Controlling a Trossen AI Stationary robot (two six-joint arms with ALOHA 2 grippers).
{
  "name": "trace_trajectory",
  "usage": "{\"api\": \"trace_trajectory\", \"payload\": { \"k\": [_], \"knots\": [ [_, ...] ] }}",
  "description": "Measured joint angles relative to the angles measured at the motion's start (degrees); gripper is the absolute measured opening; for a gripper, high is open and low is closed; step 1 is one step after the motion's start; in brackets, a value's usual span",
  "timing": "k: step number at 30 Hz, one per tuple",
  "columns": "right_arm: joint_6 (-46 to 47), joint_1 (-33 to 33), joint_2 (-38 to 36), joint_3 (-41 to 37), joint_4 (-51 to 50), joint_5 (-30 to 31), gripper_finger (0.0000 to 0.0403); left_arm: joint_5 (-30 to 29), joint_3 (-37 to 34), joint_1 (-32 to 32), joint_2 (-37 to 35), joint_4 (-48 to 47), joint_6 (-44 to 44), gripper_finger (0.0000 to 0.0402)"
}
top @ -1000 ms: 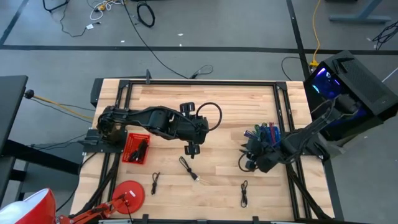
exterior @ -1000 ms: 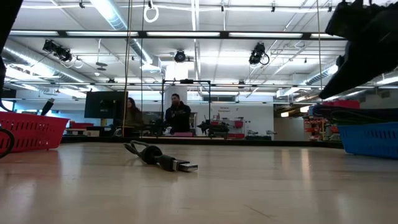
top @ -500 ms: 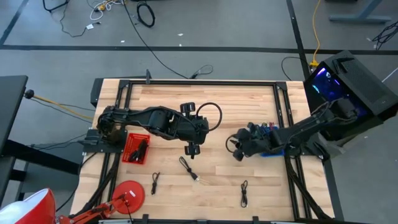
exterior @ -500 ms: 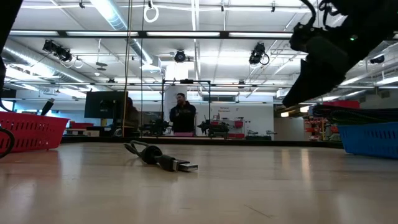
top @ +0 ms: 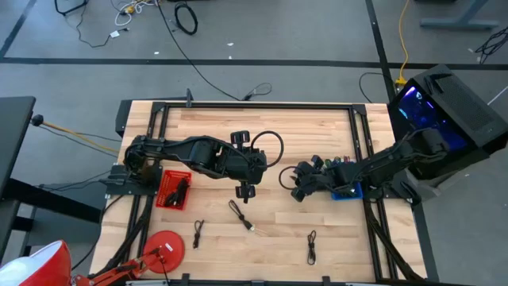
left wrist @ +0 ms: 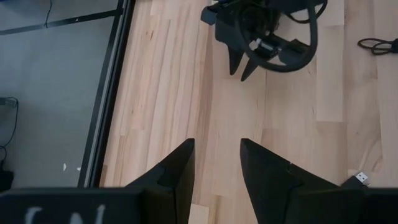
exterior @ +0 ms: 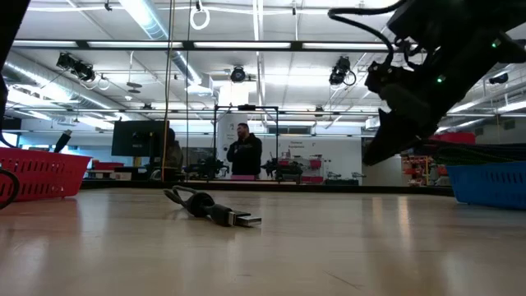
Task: Pick & Place USB Port
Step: Put the black charger cable into the red bin
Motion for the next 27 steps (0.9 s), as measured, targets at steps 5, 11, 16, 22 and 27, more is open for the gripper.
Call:
{"api": "trace_trajectory", "payload": {
  "k": [5,11,16,22,27],
  "knots": [
    [0.8,-1.1,0.4,0.0,-2.2,-0.1,0.0107,0.0,0.0,0.0,0.0,0.0,0.0,0.0133],
    [1.5,-1.9,0.2,0.0,-5.8,0.7,0.0107,0.0,0.0,0.0,0.0,-0.1,0.1,0.0133],
    [3.9,-2.1,-0.3,0.0,-11.0,2.3,0.0107,0.0,0.0,0.0,0.0,-0.1,0.1,0.0133],
    [4.9,-2.2,-4.4,0.0,-16.2,5.4,0.0107,0.0,0.0,0.0,0.0,-0.1,0.2,0.0133],
    [8.0,-2.2,-10.6,0.1,-24.6,8.4,0.0107,0.0,0.0,0.0,0.0,-0.1,0.0,0.0133]
  ]
}}
